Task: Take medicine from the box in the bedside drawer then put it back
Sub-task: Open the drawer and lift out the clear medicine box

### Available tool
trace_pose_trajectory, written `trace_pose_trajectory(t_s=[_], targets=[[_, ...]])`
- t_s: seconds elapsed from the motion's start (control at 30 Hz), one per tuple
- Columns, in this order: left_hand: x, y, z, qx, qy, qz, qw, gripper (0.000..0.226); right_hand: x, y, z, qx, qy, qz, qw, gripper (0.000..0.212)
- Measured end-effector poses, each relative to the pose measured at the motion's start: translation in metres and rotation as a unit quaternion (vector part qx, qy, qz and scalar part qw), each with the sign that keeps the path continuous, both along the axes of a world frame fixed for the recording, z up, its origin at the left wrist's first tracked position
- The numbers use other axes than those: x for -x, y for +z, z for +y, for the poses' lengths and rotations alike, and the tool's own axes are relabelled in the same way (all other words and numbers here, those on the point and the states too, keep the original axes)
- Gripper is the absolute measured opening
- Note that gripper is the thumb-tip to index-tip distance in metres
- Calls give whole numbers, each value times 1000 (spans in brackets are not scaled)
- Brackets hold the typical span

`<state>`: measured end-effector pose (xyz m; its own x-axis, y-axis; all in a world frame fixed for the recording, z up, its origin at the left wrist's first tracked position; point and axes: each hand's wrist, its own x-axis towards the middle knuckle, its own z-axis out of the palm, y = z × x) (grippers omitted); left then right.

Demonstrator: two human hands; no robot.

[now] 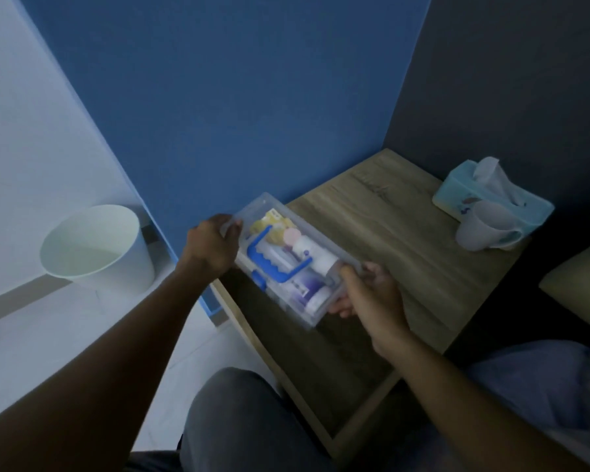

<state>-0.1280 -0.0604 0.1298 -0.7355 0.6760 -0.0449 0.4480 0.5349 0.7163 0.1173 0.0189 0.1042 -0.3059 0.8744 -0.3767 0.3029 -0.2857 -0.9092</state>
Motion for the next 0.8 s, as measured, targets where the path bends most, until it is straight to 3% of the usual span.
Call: trace_pose_trajectory(t_s=[0.27,0.63,0.8], targets=[[-3,3,66,14,-22,-3,1000,48,5,17,84,-35,-37,-42,998,38],[-2,-25,136,4,-45,-34,998,41,5,-5,180,-95,-29,-94,991,59],[-2,-30,145,1,-70,-13,997,31,8,-22,211,-90,-2,-114,989,54]])
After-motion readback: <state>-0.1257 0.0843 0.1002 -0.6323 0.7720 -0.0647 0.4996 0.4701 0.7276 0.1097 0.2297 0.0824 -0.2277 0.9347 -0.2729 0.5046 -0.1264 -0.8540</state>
